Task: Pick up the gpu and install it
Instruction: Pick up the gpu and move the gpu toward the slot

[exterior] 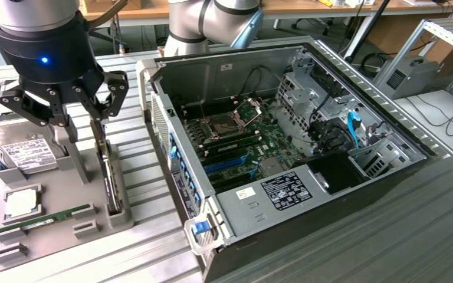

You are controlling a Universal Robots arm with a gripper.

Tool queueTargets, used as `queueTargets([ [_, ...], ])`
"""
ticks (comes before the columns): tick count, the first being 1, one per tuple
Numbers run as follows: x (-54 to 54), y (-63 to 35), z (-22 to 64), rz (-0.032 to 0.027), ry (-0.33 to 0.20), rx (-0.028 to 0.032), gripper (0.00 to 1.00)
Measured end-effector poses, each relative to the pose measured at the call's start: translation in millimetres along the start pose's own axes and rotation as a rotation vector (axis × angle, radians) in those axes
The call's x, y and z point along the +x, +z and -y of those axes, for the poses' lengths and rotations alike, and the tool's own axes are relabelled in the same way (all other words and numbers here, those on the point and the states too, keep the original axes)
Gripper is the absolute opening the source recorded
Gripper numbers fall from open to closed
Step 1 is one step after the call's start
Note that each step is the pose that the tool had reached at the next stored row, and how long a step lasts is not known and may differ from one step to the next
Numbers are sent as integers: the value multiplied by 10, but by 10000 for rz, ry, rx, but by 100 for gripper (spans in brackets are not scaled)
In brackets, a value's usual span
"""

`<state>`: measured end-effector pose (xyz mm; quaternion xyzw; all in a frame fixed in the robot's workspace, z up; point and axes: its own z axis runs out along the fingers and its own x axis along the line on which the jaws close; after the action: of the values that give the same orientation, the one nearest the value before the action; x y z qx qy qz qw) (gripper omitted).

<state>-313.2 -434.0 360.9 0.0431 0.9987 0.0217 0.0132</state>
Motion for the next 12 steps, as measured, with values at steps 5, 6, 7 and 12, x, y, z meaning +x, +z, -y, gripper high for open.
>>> queueTargets([
  [5, 7, 29, -1, 0, 0, 1, 42],
  [6, 8, 35, -1, 0, 0, 0, 42],
  [7, 10, 40, -1, 0, 0, 1, 42],
  [12, 17, 112, -1, 0, 0, 0, 42],
])
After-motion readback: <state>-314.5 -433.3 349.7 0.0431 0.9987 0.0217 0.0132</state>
